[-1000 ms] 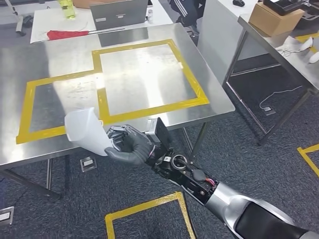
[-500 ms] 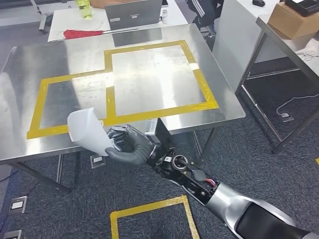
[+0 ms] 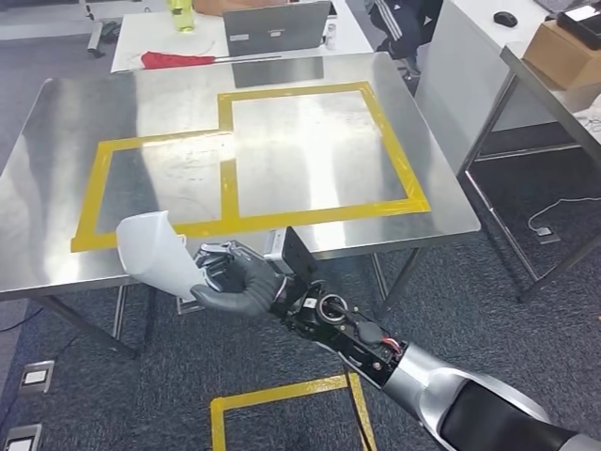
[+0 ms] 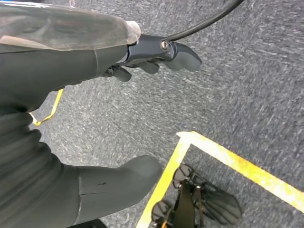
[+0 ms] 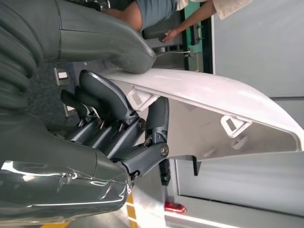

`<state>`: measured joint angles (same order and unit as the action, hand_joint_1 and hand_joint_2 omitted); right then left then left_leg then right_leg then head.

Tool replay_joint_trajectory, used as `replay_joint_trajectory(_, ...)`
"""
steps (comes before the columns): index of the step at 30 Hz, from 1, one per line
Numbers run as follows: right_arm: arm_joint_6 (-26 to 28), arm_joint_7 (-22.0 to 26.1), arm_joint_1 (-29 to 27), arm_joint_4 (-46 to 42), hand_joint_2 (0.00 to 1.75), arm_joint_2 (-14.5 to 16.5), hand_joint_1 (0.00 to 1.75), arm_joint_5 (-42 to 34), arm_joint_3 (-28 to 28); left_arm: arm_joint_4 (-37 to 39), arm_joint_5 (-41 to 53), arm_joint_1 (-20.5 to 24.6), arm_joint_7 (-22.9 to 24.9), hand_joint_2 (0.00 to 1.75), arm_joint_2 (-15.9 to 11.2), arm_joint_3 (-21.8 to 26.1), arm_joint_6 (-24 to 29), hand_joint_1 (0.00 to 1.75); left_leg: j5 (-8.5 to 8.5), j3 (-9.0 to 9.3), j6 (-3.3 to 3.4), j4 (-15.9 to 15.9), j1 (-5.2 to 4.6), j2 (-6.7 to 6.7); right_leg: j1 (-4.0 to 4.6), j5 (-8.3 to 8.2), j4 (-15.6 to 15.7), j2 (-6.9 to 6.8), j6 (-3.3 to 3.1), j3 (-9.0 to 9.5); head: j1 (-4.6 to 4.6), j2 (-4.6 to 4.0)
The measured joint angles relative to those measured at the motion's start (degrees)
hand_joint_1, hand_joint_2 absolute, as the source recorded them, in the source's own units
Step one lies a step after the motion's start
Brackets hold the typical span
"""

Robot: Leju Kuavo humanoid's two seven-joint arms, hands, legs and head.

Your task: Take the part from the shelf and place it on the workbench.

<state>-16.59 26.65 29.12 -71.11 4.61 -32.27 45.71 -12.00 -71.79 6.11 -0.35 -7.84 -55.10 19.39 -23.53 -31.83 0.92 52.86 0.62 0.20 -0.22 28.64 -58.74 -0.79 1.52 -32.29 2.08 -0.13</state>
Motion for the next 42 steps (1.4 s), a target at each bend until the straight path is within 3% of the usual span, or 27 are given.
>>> replay_joint_trajectory(2, 0.0, 0.0, -0.1, 0.1, 1.75, 0.0, 1.75, 0.0, 0.0, 0.0, 0.0, 0.0, 0.0, 1.75, 0.0, 0.0, 0.0, 0.0, -0.18, 0.18, 0.37, 0.0, -0.04, -0.14, -0.09, 3.69, -8.7, 0.45, 0.2, -4.23, 0.5, 0.0)
replay_joint_trajectory(3, 0.0, 0.0, -0.3, 0.1, 1.75, 0.0, 1.75, -0.1, 0.0, 0.0, 0.0, 0.1, 0.0, 1.75, 0.0, 0.0, 0.0, 0.0, -0.28, 0.29, 0.44, 0.0, -0.06, -0.28, -0.12, 4.72, -12.3, 0.51, 0.28, -6.21, 0.69, 0.0)
replay_joint_trajectory(4, 0.0, 0.0, -0.5, 0.1, 1.75, 0.0, 1.75, -0.1, 0.0, 0.0, 0.0, 0.0, 0.0, 1.75, 0.0, 0.0, 0.0, 0.0, -0.43, 0.45, 0.45, 0.0, -0.07, -0.44, -0.16, 4.58, -13.9, 0.53, 0.31, -7.28, 0.81, 0.0)
replay_joint_trajectory(5, 0.0, 0.0, -0.6, 0.1, 1.75, 0.0, 1.75, -0.1, 0.0, 0.0, 0.0, 0.0, 0.0, 1.75, 0.0, 0.0, 0.0, 0.0, -0.62, 0.71, 0.38, 0.1, -0.07, -0.64, -0.2, 3.15, -12.8, 0.53, 0.27, -7.07, 0.95, 0.0)
replay_joint_trajectory(7, 0.0, 0.0, -0.7, 0.1, 1.75, 0.0, 1.75, -0.1, 0.0, 0.0, 0.1, 0.0, 0.0, 1.75, 0.1, 0.0, 0.0, 0.0, -1.19, 1.37, 0.08, 0.2, -0.04, -1.03, -0.27, -1.72, -4.9, 0.62, 0.03, -3.81, 1.3, 0.0)
replay_joint_trajectory(9, 0.0, 0.0, -0.6, 0.1, 1.75, 0.0, 1.75, -0.1, 0.0, 0.0, 0.1, 0.0, 0.0, 1.75, 0.1, 0.0, 0.0, 0.0, -1.72, 1.57, -0.42, 0.6, -0.2, -1.36, -0.2, -4.22, 2.2, 0.86, -0.26, -0.57, 1.4, 0.0)
replay_joint_trajectory(14, 0.0, 0.0, -0.7, 0.1, 1.75, 0.0, 1.75, -0.2, 0.1, 0.0, 0.2, 0.0, 0.0, 1.75, 0.0, 0.0, 0.1, 0.0, -2.82, 0.92, -1.87, 2.1, -0.09, -1.23, -0.2, -3.84, 4.2, 1.06, -1.47, 0.94, 0.68, 0.0)
replay_joint_trajectory(15, 0.0, 0.0, -0.6, 0.1, 1.75, 0.0, 1.75, -0.3, 0.1, 0.0, 0.2, 0.1, 0.0, 1.75, 0.0, 0.0, 0.2, 0.0, -3.95, -0.27, -2.18, 4.6, -0.03, -1.03, -0.34, -3.78, 4.4, 0.97, -1.73, 1.25, 0.39, 0.0)
replay_joint_trajectory(17, 0.0, 0.0, -0.7, 0.1, 1.75, 0.0, 1.75, -0.3, 0.1, 0.0, 0.2, 0.1, 0.0, 1.75, 0.0, 0.0, 0.2, 0.0, -7.08, -4.88, -2.65, 12.8, 0.07, -0.72, -0.32, -3.47, 4.5, 0.75, -2.12, 1.62, -0.24, 0.0)
replay_joint_trajectory(19, 0.0, 0.0, -0.9, 0.1, 1.75, 0.0, 1.75, -0.3, 0.1, 0.0, 0.2, 0.0, 0.0, 1.75, 0.0, 0.0, 0.3, 0.0, -8.21, -9.05, -2.81, 19.0, 0.13, -0.68, -0.26, -3.1, 4.4, 0.69, -2.28, 1.99, -0.45, 0.0)
replay_joint_trajectory(20, 0.0, 0.0, -0.9, 0.1, 1.75, 0.0, 1.75, -0.3, 0.1, 0.0, 0.2, -0.1, 0.0, 1.75, 0.0, 0.0, 0.3, 0.0, -7.01, -9.51, -2.74, 18.7, 0.13, -0.68, -0.25, -2.87, 4.4, 0.74, -2.29, 2.28, -0.49, 0.0)
replay_joint_trajectory(21, 0.1, 0.0, -1.0, 0.1, 1.75, 0.0, 1.75, -0.3, 0.1, 0.0, 0.2, -0.1, 0.0, 1.75, 0.0, 0.0, 0.3, 0.0, -4.67, -8.61, -2.56, 15.7, 0.13, -0.66, -0.25, -2.59, 4.4, 0.8, -2.23, 2.66, -0.53, 0.0)
replay_joint_trajectory(22, 0.1, 0.0, -1.0, 0.1, 1.75, 0.0, 1.75, -0.3, 0.1, 0.0, 0.2, -0.1, 0.0, 1.75, -0.1, 0.0, 0.3, 0.0, -1.88, -6.81, -2.28, 11.1, 0.1, -0.61, -0.24, -2.29, 4.4, 0.84, -2.12, 3.09, -0.57, 0.0)
replay_joint_trajectory(24, 0.1, 0.0, -0.9, 0.1, 1.75, 0.0, 1.75, -0.3, 0.1, 0.0, 0.3, 0.0, 0.0, 1.75, -0.2, 0.0, 0.3, 0.0, 1.49, -3.45, -1.66, 3.3, -0.27, -0.52, -0.04, -1.69, 4.4, 0.89, -1.72, 3.6, -0.66, 0.0)
replay_joint_trajectory(25, 0.1, 0.1, -0.9, 0.1, 1.75, 0.0, 1.75, -0.3, 0.1, 0.0, 0.3, 0.0, 0.0, 1.75, -0.2, 0.0, 0.4, 0.0, 1.9, -2.69, -1.43, 1.5, -0.41, -0.51, 0.07, -1.44, 4.4, 0.9, -1.53, 3.67, -0.69, 0.0)
replay_joint_trajectory(29, 0.1, 0.1, -0.8, 0.1, 1.75, 0.0, 1.75, -0.3, 0.1, 0.0, 0.3, 0.1, -0.1, 1.75, -0.2, 0.0, 0.4, 0.0, 1.57, -2.47, -1.56, 1.1, -0.45, -0.72, 0.24, -1.01, 4.4, 0.85, -2.12, 3.82, -0.31, 0.0)
replay_joint_trajectory(40, -0.1, 0.4, -0.8, 0.1, 1.75, 0.0, 1.75, -0.3, 0.1, 0.0, 0.3, 0.1, -0.1, 1.75, -0.2, -0.1, 0.4, 0.0, 1.35, -2.46, -0.79, 1.2, -0.61, -0.75, 0.1, -1.23, 5.2, 0.8, -1.1, 4.13, -0.05, 0.0)
replay_joint_trajectory(42, -0.1, 0.5, -0.8, 0.1, 1.75, 0.0, 1.75, -0.3, 0.1, 0.0, 0.3, 0.1, -0.1, 1.75, -0.2, -0.1, 0.4, 0.0, 1.26, -2.4, -0.24, 1.1, -0.83, -0.75, -0.08, -1.4, 5.6, 0.77, -0.54, 4.33, -0.1, 0.0)
